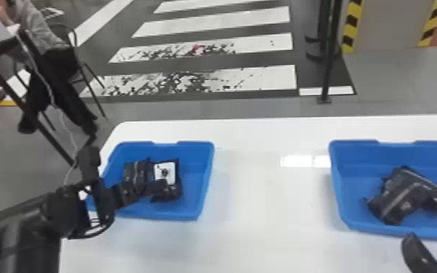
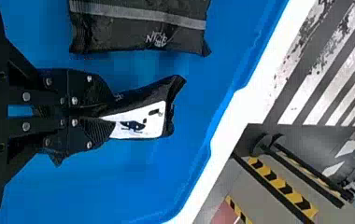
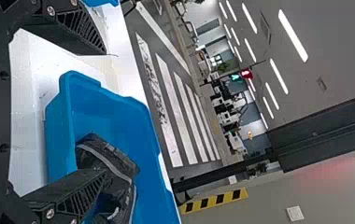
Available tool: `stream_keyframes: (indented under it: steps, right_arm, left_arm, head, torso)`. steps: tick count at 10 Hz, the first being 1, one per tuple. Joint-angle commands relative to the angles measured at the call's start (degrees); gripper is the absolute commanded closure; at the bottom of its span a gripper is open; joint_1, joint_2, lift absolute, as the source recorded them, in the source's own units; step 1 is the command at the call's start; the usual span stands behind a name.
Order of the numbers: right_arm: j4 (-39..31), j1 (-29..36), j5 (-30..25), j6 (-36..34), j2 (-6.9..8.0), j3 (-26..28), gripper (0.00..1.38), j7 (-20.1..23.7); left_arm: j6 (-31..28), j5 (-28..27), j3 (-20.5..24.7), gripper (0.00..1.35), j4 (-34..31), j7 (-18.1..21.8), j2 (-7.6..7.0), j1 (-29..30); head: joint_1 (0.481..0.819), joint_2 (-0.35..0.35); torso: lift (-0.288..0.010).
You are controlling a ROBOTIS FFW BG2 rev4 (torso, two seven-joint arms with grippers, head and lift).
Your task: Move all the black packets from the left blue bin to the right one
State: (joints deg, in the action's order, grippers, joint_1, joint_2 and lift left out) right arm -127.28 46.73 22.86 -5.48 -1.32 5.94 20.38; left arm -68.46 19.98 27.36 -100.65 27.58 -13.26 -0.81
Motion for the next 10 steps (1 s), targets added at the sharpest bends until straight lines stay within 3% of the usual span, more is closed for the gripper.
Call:
stream_keyframes:
  steps: [1,3,5,8,10]
  right_arm:
    - [-0.2,-0.2,0.1,0.0,0.0,0.0,0.12,0.1]
    - [-0.5,-0.6,0.7,0.0,0.0,-0.1,0.12,0.7]
    - [-0.9,-2.7,2.6,-1.5,0.0,-0.7,0.12,2.8]
    - [-1.7,-7.9,6.7,-8.0,-0.62,-2.7,0.12,7.3]
    - [-0.9,-12.6,9.6,-12.7,-2.2,-6.5,0.12,9.4]
  left_arm:
    - [1.0,3.1,0.3,1.21,-6.7,0.1,0.08,3.6]
    - [1.4,7.4,0.3,1.21,-16.7,0.6,0.34,9.1]
    - [2.0,10.9,-1.0,1.21,-25.0,3.2,1.75,12.6]
    - [2.5,17.3,-8.0,1.21,-30.5,5.6,2.54,15.4]
    - [2.5,19.6,-12.0,1.21,-30.9,7.0,2.8,15.4]
  head:
    - [0.695,0.241]
    - [0.695,0.221]
    - [0.695,0.191]
    - [0.695,0.113]
    - [0.695,0.062]
  torso:
    - [-0.154]
    - [-0.154]
    - [-0.154]
    - [-0.154]
    - [-0.154]
